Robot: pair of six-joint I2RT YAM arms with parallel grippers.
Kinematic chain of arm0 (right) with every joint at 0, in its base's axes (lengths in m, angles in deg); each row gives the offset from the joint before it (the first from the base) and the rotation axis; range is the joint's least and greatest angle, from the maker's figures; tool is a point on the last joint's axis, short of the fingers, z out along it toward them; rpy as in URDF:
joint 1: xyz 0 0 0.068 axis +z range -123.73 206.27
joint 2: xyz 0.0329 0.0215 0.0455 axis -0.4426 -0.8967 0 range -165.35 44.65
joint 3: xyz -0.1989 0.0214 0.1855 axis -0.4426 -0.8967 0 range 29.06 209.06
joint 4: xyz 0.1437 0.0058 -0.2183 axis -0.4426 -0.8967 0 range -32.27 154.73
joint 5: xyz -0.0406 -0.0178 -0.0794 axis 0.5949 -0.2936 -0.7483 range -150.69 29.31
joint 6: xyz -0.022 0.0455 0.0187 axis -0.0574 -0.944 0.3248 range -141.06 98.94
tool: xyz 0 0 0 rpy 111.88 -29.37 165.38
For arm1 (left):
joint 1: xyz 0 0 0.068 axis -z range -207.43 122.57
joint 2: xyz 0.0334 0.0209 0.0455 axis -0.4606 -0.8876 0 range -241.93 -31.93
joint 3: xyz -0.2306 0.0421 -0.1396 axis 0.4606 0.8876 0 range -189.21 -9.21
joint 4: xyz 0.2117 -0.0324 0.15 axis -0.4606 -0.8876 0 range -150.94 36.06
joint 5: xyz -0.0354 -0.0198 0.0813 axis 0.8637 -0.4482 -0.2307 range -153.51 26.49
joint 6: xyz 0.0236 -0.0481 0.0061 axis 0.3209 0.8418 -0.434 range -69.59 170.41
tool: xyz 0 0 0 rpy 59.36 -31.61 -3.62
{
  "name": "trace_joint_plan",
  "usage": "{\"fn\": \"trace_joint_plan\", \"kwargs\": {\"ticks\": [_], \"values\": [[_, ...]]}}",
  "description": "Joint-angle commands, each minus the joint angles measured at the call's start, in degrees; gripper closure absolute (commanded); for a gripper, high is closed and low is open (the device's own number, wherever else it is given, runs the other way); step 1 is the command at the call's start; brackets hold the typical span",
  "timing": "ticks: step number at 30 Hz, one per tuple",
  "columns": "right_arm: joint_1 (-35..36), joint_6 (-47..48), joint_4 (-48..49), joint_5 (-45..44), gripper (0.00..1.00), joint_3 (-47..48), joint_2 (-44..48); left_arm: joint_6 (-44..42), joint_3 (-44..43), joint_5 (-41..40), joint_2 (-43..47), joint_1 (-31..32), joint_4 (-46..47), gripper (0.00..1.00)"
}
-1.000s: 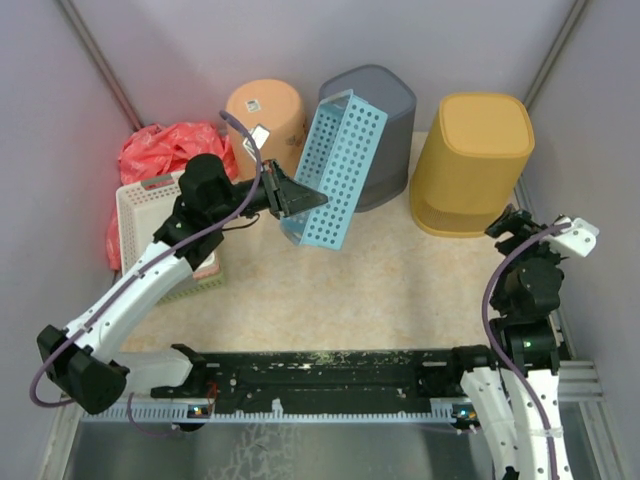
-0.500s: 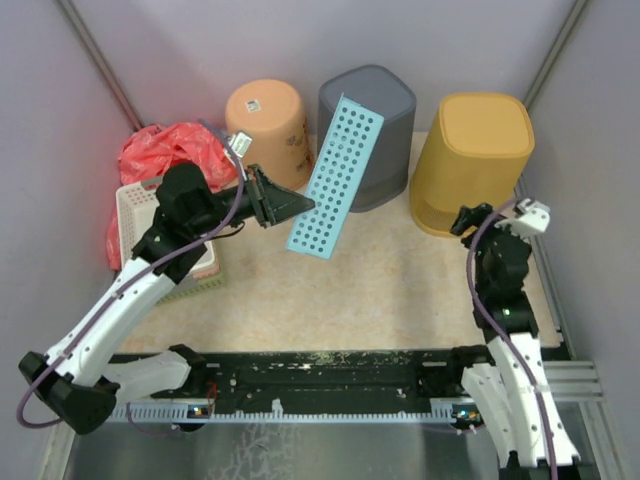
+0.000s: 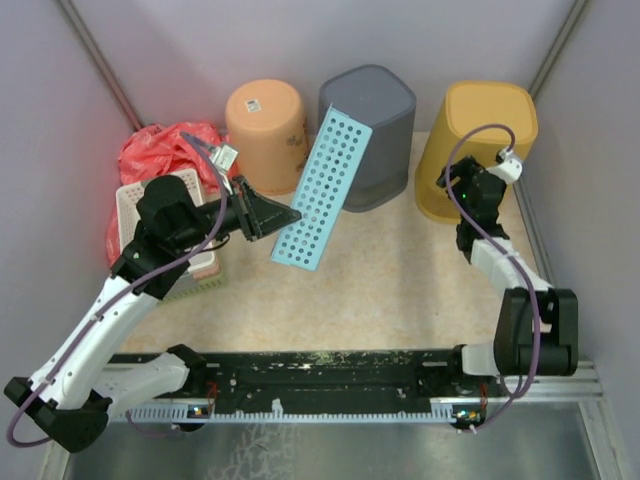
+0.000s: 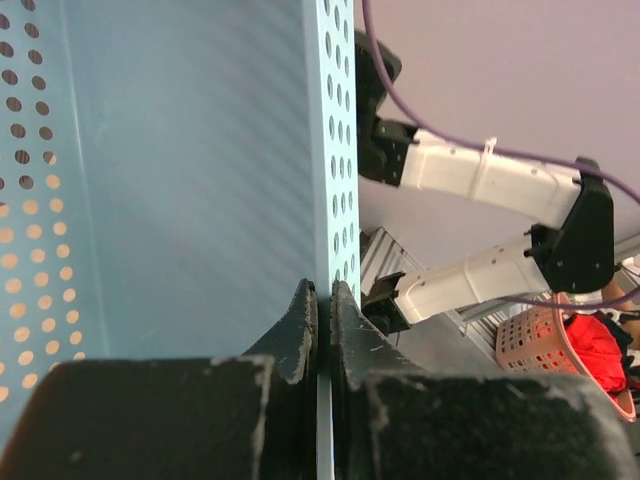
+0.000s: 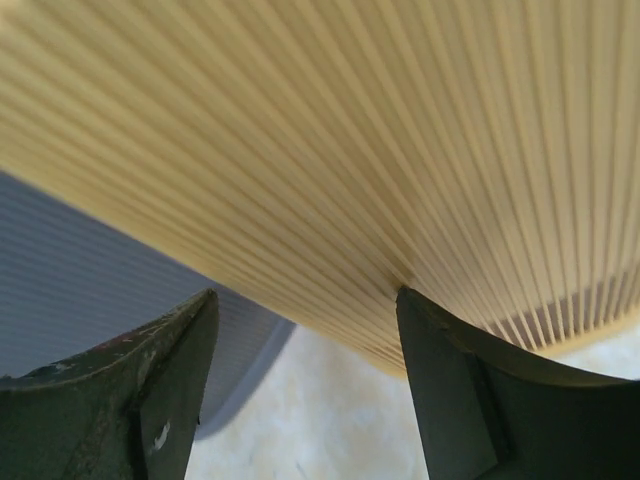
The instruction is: Turn the large container upside down
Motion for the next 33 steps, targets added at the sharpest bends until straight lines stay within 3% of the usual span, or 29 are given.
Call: {"fn": "trace_joint_plan", "kwargs": {"ticks": [1, 6, 12, 17, 22, 26, 29, 33], "values": [[-1.39, 5.25, 8.42, 10.96, 0.26, 12.22, -6.37, -3.98, -0.87, -3.71, 2.33, 0.15, -4.17, 1.00], [-0.94, 1.17, 11.74, 24.52, 0.24, 9.50, -3.66, -5.21, -1.15, -8.34, 3.15, 0.06, -8.28, 1.00], [8.86, -0.49, 12.80, 27.78, 0.24, 2.43, 0.58, -2.51, 5.56, -22.56, 8.30, 0.06, -7.01, 1.00], [16.11, -2.79, 18.41, 25.25, 0.24, 2.72, -4.44, -0.57, 8.02, -23.21, 9.80, 0.06, -6.74, 1.00], [17.06, -6.55, 21.50, 18.93, 0.24, 12.63, -16.29, -0.27, 8.45, -22.26, 10.00, 0.06, -7.07, 1.00], [17.03, -6.94, 18.34, 12.71, 0.24, 20.31, -23.24, -0.16, 8.59, -21.63, 10.40, 0.08, -7.70, 1.00], [16.80, -4.31, 13.97, 10.66, 0.24, 20.74, -20.94, -0.20, 8.88, -21.13, 10.47, 0.06, -7.98, 1.00], [16.00, -0.29, 9.87, 6.91, 0.22, 12.49, -10.03, -0.75, 9.78, -20.11, 10.04, 0.06, -6.95, 1.00]]}}
